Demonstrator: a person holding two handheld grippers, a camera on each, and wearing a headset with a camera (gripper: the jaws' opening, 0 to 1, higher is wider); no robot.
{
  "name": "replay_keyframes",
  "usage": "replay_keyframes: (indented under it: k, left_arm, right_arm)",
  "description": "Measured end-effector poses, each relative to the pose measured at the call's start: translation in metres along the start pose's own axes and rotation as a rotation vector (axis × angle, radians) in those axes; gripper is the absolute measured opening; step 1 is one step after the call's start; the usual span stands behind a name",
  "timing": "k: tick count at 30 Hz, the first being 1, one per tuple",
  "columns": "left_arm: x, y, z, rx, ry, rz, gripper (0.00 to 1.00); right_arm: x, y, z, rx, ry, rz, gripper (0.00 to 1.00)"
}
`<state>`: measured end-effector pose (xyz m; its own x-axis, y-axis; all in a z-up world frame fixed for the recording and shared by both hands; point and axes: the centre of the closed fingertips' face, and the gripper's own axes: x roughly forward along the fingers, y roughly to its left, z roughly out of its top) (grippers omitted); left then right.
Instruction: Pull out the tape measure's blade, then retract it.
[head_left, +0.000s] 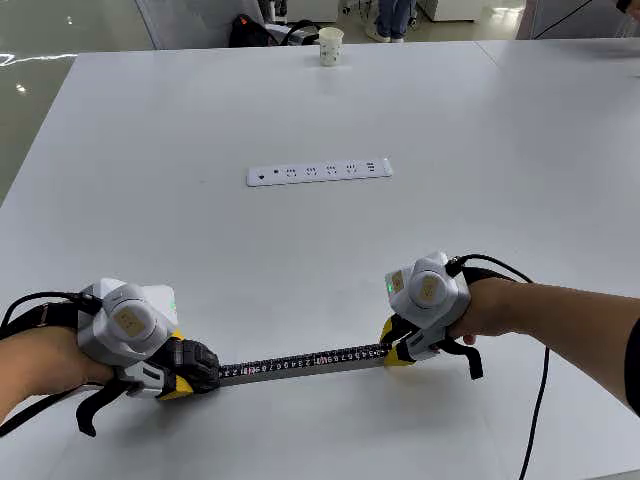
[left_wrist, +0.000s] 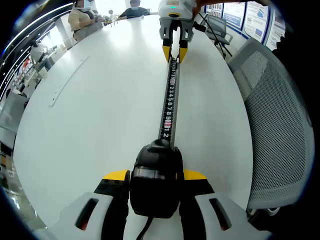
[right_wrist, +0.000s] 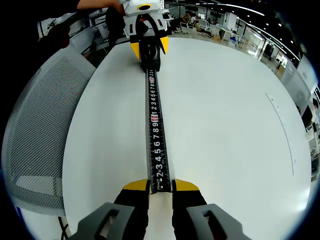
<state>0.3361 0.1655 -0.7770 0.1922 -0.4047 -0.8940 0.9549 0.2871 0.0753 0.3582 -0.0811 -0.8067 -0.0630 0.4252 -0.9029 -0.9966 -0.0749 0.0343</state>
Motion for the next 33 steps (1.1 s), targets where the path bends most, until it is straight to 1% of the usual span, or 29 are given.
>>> replay_keyframes:
  k: [4, 7, 9, 10, 12, 13, 15, 18, 23, 25, 29, 30, 32, 33]
  left_arm:
    - [-0.001, -0.001, 0.001, 0.000, 0.000, -0.008, 0.34]
    - [-0.003, 0.001, 0.003, 0.004, -0.007, -0.008, 0.34]
    - [-0.005, 0.001, 0.004, 0.003, -0.008, -0.014, 0.34]
    - [-0.006, 0.000, 0.005, 0.006, -0.006, -0.017, 0.35]
    - [-0.008, -0.002, 0.006, 0.015, -0.002, -0.026, 0.40]
    - [-0.009, -0.002, 0.006, 0.017, -0.004, -0.027, 0.42]
    - [-0.011, -0.001, 0.006, 0.012, -0.004, -0.027, 0.42]
    - [-0.013, -0.002, 0.004, -0.002, -0.005, -0.032, 0.45]
    - [-0.014, 0.000, 0.001, -0.009, -0.008, -0.037, 0.48]
    - [-0.014, -0.001, 0.001, -0.014, -0.008, -0.041, 0.49]
    - [-0.014, -0.001, -0.001, -0.028, -0.006, -0.047, 0.52]
    - [-0.014, -0.001, -0.002, -0.033, -0.007, -0.048, 0.53]
    - [-0.013, -0.004, 0.000, -0.048, -0.018, -0.067, 0.60]
    - [-0.013, -0.005, -0.001, -0.050, -0.017, -0.070, 0.63]
  right_arm:
    - [0.000, 0.001, 0.002, -0.012, 0.002, 0.003, 0.15]
    - [0.000, 0.000, 0.003, -0.021, 0.008, 0.004, 0.16]
    - [-0.001, -0.001, 0.005, -0.006, 0.005, -0.004, 0.16]
    - [-0.002, 0.000, 0.006, -0.001, 0.002, -0.001, 0.16]
    - [-0.003, 0.003, 0.007, 0.004, -0.007, 0.010, 0.19]
    - [-0.003, 0.003, 0.006, 0.001, -0.001, 0.009, 0.21]
    - [-0.004, 0.004, 0.004, -0.014, 0.013, 0.009, 0.22]
    - [-0.006, 0.004, 0.001, 0.004, 0.020, 0.005, 0.26]
    - [-0.008, 0.005, -0.005, 0.004, 0.026, 0.003, 0.28]
    - [-0.009, 0.005, -0.006, 0.007, 0.030, -0.001, 0.30]
    - [-0.011, 0.005, -0.008, 0.006, 0.027, -0.004, 0.32]
    - [-0.011, 0.005, -0.008, 0.005, 0.028, -0.004, 0.33]
    - [-0.012, 0.005, -0.008, -0.005, 0.026, 0.001, 0.36]
    - [-0.011, 0.005, -0.008, -0.003, 0.024, 0.002, 0.39]
